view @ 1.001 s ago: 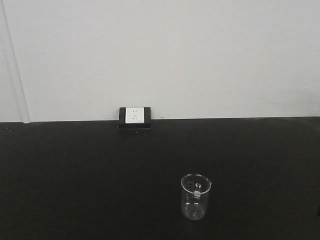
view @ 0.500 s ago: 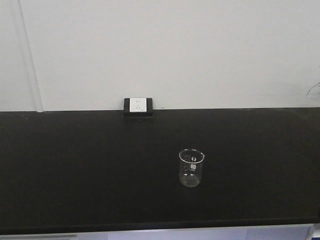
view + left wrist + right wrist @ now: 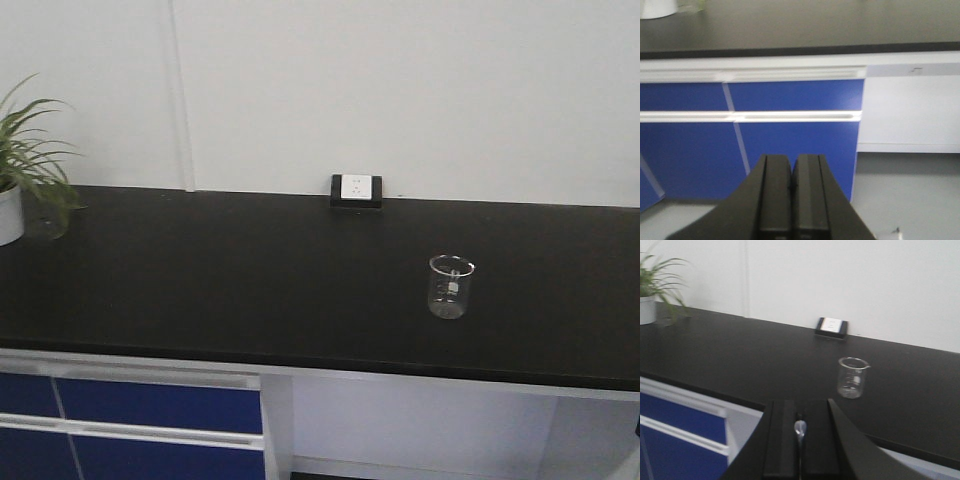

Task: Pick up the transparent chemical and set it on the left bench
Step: 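Drive the base to the bench with white bins, holding the pipette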

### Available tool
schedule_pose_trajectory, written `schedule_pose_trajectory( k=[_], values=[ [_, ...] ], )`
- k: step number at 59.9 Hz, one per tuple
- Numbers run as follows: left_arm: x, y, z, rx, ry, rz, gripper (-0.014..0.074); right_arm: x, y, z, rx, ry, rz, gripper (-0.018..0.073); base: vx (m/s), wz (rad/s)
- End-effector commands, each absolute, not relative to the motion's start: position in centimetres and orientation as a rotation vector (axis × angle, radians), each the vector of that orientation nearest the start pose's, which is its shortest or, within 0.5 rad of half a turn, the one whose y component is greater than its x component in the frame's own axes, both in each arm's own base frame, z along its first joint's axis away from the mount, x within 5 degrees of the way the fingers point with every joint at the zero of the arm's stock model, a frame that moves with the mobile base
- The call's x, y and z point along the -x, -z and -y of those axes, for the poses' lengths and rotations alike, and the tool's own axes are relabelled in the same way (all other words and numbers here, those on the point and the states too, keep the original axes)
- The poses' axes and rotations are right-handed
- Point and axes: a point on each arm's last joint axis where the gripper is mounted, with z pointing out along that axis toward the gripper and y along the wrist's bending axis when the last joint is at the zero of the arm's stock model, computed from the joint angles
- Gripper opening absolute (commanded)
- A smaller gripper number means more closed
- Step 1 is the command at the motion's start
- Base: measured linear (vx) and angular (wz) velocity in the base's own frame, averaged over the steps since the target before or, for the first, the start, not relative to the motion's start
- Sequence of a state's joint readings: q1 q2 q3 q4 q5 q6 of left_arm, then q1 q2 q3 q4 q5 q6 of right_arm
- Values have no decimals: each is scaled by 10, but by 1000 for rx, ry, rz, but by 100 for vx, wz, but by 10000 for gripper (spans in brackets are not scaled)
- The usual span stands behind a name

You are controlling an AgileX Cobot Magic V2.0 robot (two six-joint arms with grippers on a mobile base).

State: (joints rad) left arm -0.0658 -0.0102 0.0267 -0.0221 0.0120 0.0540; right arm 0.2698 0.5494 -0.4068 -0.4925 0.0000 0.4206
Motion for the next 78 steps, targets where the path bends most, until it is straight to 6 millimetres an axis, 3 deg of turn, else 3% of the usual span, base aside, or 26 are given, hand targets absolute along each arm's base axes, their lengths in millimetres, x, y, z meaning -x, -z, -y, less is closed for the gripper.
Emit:
schedule_pose_trajectory(
  k=[1,78],
  values=[
    [-55,-206,4,-64,35,-1429,-3,-117,-323,-35,296,-173,-1503,-4,-36,40],
    [-55,-206,4,-64,35,-1429,-3,-117,-323,-35,296,-173,-1503,-4,-31,51]
  ],
)
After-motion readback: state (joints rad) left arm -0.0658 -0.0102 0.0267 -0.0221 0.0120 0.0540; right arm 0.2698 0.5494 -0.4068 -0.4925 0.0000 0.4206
